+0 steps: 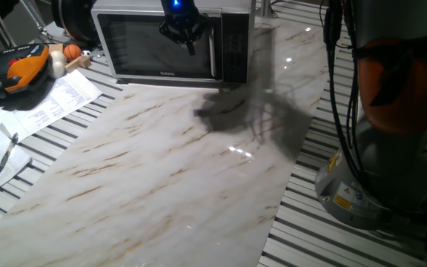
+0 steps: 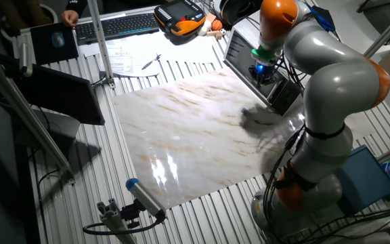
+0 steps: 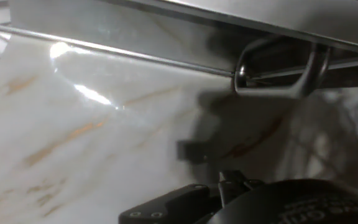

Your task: Open the microwave door

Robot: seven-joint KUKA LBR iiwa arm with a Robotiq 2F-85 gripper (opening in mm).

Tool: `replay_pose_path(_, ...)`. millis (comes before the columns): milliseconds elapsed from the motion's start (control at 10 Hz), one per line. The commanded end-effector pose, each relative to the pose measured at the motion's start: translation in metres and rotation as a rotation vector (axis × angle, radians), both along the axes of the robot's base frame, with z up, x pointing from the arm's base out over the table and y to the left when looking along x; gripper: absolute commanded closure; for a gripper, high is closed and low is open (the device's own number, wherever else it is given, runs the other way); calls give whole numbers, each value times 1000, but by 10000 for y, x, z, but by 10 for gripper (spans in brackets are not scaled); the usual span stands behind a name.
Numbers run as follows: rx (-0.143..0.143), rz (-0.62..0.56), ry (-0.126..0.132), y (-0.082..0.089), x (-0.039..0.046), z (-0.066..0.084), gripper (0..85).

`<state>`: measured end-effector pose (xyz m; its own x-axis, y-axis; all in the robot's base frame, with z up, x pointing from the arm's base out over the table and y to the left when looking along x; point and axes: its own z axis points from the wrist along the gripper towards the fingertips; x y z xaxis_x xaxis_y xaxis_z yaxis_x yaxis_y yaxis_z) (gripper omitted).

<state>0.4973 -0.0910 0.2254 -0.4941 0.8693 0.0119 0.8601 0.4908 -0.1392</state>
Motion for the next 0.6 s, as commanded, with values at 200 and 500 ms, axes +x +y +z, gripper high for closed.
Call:
replay_pose_path(200,-31,-21,-34,-145,-41,-28,510)
replay_pose_path(500,-106,-35,-74,-293,-74,-61,510)
